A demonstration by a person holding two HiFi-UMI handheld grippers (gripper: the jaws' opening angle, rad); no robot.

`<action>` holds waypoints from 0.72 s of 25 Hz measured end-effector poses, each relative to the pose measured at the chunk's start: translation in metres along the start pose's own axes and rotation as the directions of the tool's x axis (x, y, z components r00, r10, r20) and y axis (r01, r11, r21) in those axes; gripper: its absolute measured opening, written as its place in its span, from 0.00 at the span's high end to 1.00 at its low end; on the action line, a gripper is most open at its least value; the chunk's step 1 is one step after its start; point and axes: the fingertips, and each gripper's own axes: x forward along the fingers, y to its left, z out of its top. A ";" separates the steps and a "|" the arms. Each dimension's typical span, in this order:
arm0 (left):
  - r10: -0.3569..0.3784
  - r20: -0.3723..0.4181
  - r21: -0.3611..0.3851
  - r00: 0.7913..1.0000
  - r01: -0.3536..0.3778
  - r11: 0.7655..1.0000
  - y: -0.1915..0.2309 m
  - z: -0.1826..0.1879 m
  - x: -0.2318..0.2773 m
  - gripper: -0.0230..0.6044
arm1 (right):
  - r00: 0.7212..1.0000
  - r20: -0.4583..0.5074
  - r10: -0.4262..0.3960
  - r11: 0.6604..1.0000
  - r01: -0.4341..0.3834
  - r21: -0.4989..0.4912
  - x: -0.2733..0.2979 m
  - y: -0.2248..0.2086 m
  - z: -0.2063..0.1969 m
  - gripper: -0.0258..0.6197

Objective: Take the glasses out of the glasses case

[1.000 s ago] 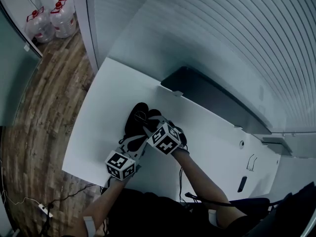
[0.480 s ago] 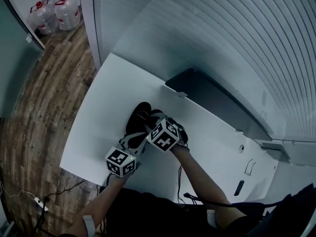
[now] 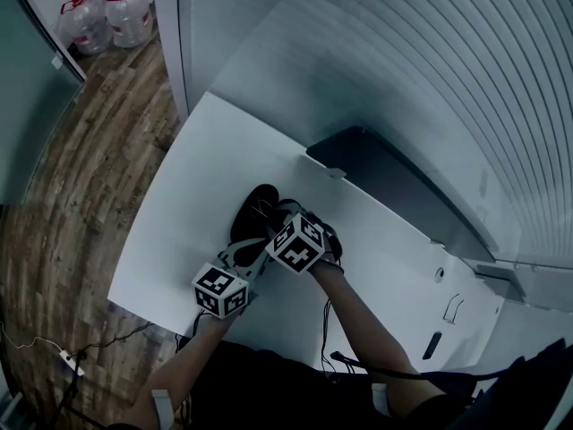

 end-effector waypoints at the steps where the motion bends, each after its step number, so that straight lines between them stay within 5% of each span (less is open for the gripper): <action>1: 0.000 -0.001 -0.002 1.000 0.000 1.000 0.000 -0.001 0.000 0.95 | 1.000 -0.002 -0.001 1.000 0.001 -0.001 0.001 0.001 0.000 0.82; 18: -0.024 0.008 0.025 1.000 0.023 0.999 -0.008 0.003 -0.006 0.95 | 0.997 0.031 -0.070 0.997 0.069 0.018 -0.013 0.005 0.002 0.90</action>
